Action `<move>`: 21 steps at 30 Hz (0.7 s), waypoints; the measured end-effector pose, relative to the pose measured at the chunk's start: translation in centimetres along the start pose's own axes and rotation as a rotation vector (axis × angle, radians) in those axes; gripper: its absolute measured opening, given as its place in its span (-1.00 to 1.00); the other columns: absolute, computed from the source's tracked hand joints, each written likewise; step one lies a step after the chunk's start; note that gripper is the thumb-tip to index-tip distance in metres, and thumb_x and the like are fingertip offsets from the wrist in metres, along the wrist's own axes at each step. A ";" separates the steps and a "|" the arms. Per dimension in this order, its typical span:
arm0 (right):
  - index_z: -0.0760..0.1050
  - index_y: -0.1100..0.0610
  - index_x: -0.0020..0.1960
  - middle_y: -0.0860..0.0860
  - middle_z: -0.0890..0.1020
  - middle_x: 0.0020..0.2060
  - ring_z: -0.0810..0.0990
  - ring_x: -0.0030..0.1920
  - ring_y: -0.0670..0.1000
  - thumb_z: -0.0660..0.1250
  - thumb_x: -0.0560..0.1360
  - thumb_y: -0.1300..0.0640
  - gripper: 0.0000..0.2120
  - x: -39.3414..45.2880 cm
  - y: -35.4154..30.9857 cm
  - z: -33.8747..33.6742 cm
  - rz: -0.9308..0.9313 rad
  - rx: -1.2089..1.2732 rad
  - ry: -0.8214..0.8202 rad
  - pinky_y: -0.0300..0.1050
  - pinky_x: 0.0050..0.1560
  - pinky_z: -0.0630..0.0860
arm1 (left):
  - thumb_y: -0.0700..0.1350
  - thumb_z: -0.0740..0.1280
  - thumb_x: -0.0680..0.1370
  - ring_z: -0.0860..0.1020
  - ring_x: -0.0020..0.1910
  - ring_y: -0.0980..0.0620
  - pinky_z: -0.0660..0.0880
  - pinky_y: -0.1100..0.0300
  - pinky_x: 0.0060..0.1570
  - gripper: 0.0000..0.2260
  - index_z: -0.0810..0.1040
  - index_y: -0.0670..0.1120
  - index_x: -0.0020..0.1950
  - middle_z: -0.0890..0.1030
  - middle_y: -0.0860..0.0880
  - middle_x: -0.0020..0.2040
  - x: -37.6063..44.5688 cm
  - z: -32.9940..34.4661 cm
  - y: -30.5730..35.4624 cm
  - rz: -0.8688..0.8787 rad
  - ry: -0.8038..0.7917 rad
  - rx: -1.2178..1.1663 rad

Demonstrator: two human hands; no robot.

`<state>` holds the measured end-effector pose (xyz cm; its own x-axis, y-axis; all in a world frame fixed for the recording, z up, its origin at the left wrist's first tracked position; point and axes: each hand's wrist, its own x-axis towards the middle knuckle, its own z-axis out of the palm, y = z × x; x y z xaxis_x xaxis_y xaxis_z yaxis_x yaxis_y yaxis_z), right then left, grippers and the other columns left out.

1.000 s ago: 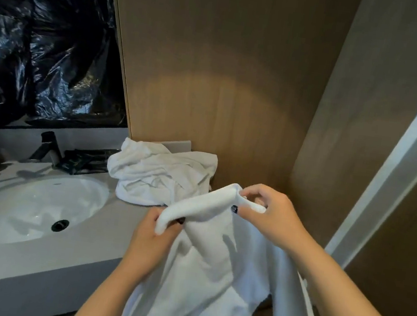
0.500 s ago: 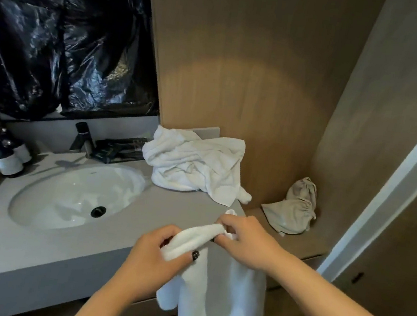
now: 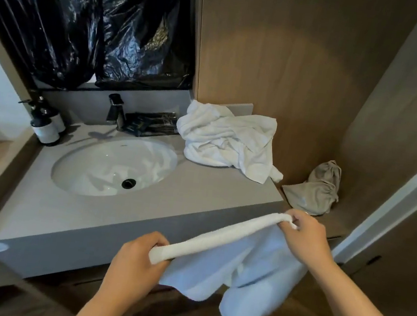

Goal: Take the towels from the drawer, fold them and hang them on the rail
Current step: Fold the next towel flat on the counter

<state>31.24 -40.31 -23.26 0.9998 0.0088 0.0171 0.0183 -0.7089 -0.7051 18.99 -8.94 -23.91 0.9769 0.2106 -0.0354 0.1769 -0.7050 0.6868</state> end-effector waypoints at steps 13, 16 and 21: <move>0.45 -0.16 0.12 -0.06 0.56 0.06 0.56 0.05 -0.06 0.43 0.46 -0.04 -0.72 -2.6 -0.1 -3.2 -0.090 -0.127 -0.362 -0.12 -0.01 0.53 | 0.04 0.42 0.53 0.58 -0.35 0.18 0.48 0.36 -0.44 -0.87 0.61 0.14 -0.23 0.65 0.07 -0.25 0.8 2.2 7.9 -0.107 0.051 -0.627; 0.39 -0.15 0.28 -0.03 0.55 0.19 0.50 0.25 -0.03 0.44 0.48 -0.02 -0.58 -2.9 -0.7 -4.2 -0.127 -0.086 -0.343 -0.11 0.16 0.50 | 0.08 0.42 0.51 0.55 -0.37 0.17 0.43 0.38 -0.46 -0.85 0.57 0.08 -0.22 0.63 0.07 -0.26 1.1 2.8 9.5 -0.115 0.071 -0.627; 0.35 -0.15 0.22 -0.12 0.55 -0.16 0.56 -0.14 -0.13 0.26 0.60 0.05 -0.76 -3.8 -2.7 -5.2 -0.309 0.007 -0.269 0.08 0.09 0.56 | 0.00 0.46 0.48 0.57 -0.13 0.21 0.41 0.44 -0.34 -0.79 0.53 0.22 0.06 0.60 0.12 -0.05 0.6 4.0 11.1 -0.017 -0.045 -0.464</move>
<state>27.39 -42.07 -17.76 0.9129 0.4059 0.0434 0.3175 -0.6393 -0.7004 22.07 -19.37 -19.18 0.9804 0.1830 -0.0735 0.1305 -0.3224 0.9376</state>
